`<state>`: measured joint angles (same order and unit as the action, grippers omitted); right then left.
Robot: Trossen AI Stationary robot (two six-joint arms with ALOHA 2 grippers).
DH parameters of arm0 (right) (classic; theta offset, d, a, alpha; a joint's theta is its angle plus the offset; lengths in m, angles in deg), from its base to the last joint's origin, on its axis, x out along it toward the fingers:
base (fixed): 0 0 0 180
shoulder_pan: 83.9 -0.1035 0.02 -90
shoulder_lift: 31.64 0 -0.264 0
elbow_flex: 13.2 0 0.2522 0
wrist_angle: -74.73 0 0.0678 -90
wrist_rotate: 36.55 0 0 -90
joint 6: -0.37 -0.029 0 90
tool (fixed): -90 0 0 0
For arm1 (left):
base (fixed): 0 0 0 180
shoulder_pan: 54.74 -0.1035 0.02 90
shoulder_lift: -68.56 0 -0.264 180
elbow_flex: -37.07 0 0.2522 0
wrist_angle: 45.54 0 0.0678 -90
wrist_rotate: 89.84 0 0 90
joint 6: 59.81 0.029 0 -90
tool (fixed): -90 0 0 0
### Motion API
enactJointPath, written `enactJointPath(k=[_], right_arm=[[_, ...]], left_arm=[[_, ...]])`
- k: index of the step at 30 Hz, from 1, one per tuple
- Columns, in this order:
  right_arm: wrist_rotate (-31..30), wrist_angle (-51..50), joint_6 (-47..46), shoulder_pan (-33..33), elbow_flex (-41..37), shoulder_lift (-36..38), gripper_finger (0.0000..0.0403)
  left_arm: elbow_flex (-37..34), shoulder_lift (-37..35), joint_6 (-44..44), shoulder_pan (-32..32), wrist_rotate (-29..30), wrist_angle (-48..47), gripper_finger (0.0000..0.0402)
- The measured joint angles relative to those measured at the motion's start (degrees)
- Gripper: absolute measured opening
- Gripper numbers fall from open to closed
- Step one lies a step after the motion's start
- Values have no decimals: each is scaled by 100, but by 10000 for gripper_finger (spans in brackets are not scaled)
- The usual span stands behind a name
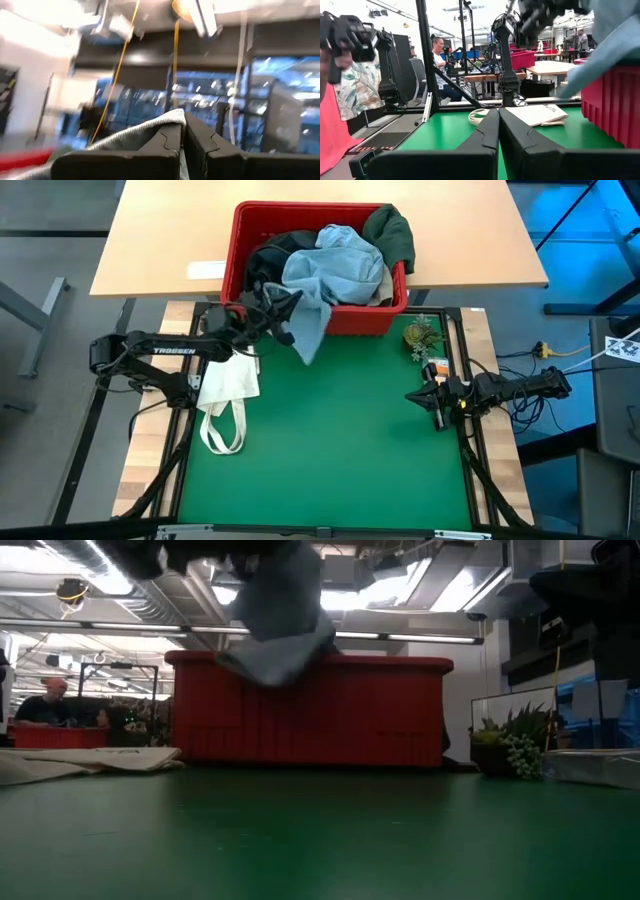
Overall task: Fold Laundry from Bin
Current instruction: Remove the light blue jeans from the red bin
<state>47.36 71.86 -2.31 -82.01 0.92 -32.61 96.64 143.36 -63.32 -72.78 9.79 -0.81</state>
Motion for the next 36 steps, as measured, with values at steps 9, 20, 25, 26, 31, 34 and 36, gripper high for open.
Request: enactJointPath(k=[9, 20, 25, 26, 31, 34, 36], right_arm=[[0, -2, 0, 0, 0, 0, 12], [-217, -4, 0, 0, 0, 0, 74], [-697, 1, -4, 0, 0, 0, 126], [-789, 12, -2, 0, 0, 0, 134], [-938, 361, 2, 0, 0, 0, 168], [-938, 592, 26, 0, 0, -2, 187], [-970, 787, 152, 0, 0, -2, 199]], left_arm=[[1552, -8, 98, -4, -937, -677, 0], [3469, -1, -46, -2, -1526, -2767, 0], [4267, -1, -44, -7, -1529, -3340, 0], [4413, -1, -44, -7, -1529, -3431, 0], [4984, -3, -44, -7, -1529, -3791, 0], [5162, -3, -43, -7, -1529, -3913, 0], [5197, -3, -41, -7, -1520, -3943, 0]])
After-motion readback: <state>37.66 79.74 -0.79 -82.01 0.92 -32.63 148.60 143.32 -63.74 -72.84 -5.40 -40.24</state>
